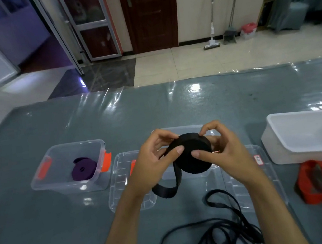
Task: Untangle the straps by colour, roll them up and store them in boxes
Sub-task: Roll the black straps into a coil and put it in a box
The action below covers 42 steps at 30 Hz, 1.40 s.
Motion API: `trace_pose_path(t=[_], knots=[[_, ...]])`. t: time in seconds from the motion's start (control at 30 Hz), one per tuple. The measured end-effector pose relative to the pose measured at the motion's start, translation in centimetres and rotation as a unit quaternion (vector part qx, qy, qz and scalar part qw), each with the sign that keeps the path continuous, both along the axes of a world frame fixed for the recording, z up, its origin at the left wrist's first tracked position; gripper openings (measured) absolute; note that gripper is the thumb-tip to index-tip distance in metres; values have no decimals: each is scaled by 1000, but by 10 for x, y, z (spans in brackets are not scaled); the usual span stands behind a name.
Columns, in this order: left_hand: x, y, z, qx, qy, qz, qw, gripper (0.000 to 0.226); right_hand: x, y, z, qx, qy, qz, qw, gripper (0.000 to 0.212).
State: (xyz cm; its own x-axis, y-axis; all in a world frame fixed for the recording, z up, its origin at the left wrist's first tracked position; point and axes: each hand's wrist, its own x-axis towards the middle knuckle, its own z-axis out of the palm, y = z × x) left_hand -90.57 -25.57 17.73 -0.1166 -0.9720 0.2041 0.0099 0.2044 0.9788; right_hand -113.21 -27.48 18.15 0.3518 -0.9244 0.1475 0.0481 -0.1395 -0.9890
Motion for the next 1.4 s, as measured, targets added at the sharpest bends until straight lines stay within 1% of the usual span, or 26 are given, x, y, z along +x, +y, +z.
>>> trace_pose_path(t=[0.1,0.2,0.27,0.37,0.53,0.67,0.8,0.9,0.97,1.07,1.17,1.3,1.37,1.4], knots=[[2,6,9,7,-19,-12,1000,25,3,11,-3,-22,-50,-42,998,49],[0,14,17,2,-11,2,1000,22,1,17,-1,-6,-88,-63,994,48],[-3,18,21,-4,-9,9,1000,19,-4,19,1,0,-74,-52,996,51],[-6,22,22,3,-22,0,1000,19,-10,26,0,-16,-57,-39,997,47],[-3,32,20,-3,-30,-9,1000,19,-12,42,3,-44,-44,-74,995,47],[-9,40,18,-24,-20,-18,999,15,-17,51,5,-6,-58,-57,997,37],[-14,48,11,-9,-28,-32,999,20,-18,63,-1,-4,-87,-97,991,33],[-8,51,9,21,-32,-72,997,35,-16,70,-10,-4,-99,-133,986,31],[-5,52,9,12,-34,-78,996,36,-18,73,-13,16,-110,-118,987,27],[-7,57,9,-3,-32,-47,998,25,-28,76,-16,31,-84,-73,993,29],[-12,59,8,-12,-36,-8,999,20,-31,79,-18,30,-67,-70,995,28],[-3,57,8,-2,-39,-25,999,22,-27,78,-17,0,-34,-86,996,31],[2,57,7,-5,-47,-22,999,26,-23,77,-17,8,-22,-66,998,29],[3,57,6,-8,-45,-18,999,27,-21,76,-18,10,-15,-49,999,31]])
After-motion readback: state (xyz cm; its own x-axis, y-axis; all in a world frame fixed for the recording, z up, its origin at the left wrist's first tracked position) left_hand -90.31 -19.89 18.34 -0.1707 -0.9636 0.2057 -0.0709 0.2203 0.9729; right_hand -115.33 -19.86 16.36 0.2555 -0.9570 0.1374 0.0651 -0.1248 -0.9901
